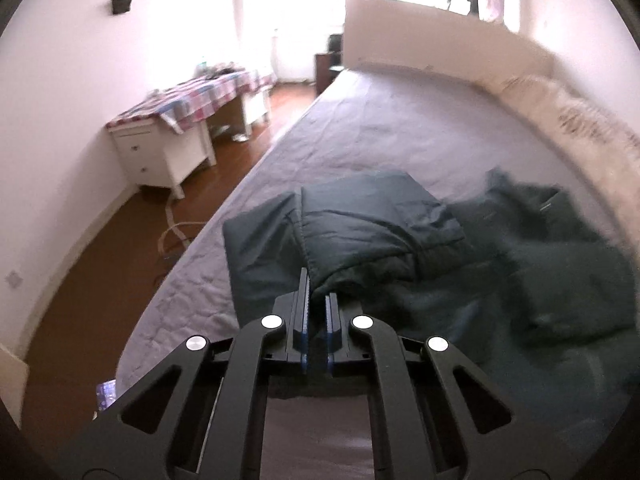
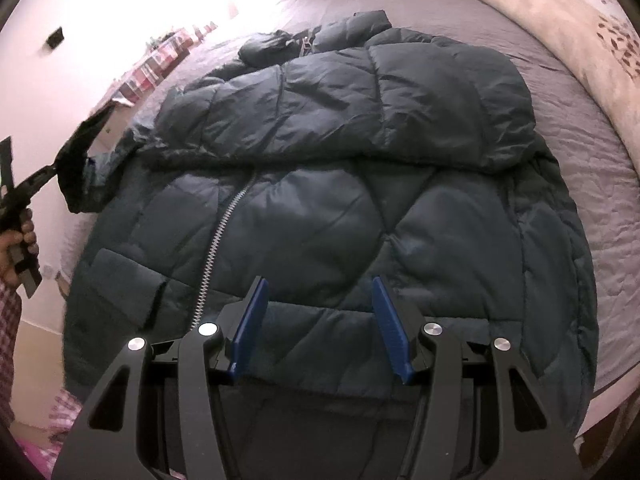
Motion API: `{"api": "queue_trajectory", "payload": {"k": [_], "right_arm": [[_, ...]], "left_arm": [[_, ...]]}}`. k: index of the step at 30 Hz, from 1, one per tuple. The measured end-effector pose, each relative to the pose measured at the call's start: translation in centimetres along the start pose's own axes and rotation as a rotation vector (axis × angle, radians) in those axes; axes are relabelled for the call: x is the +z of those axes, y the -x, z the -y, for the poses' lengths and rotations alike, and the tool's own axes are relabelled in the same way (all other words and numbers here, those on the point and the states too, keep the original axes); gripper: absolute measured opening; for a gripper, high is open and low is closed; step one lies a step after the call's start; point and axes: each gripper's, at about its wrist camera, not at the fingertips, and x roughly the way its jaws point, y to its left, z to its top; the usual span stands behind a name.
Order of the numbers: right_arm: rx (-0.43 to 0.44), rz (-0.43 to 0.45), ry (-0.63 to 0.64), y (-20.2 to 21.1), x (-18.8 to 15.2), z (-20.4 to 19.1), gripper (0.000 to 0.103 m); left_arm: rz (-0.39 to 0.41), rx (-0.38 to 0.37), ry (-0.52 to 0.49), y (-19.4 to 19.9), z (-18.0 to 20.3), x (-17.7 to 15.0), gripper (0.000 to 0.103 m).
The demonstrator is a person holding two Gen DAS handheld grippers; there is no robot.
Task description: Fold large clothes
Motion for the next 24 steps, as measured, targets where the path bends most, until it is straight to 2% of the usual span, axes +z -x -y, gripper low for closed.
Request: {"api": "queue_trajectory", "payload": {"k": [5, 11, 13, 18, 21, 24], "right_arm": [[0.108, 0.041, -0.055, 1.7, 0.2, 0.4, 0.054], [0.141, 0.096, -0.061, 3.9, 0.0, 1.4, 0.055], [0.152, 0.104, -0.074, 4.3, -0.3, 2.1, 0.055], [0.221, 0.116, -0.172, 4.9, -1.3, 5.2, 0.056], [0.277, 0.138, -0.267, 5.2, -1.8, 7.3, 0.064], [0.316, 0.143, -0.311, 5.4, -2.2, 8.4, 0.067]], "left_arm": [[0.050, -0.186, 0.025, 4.4, 4.4, 2.1, 0.006], [0.060, -0.411, -0.005, 7.1, 12.6, 2.5, 0.006], [0.028, -0.513, 0.002, 7.3, 16.2, 1.9, 0.006], [-0.080, -0.689, 0.005, 6.3, 24.7, -1.8, 0.006], [-0.155, -0.715, -0.007, 4.6, 28.4, -5.1, 0.006], [-0.250, -0.672, -0.015, 1.3, 30.8, -8.5, 0.006]]}}
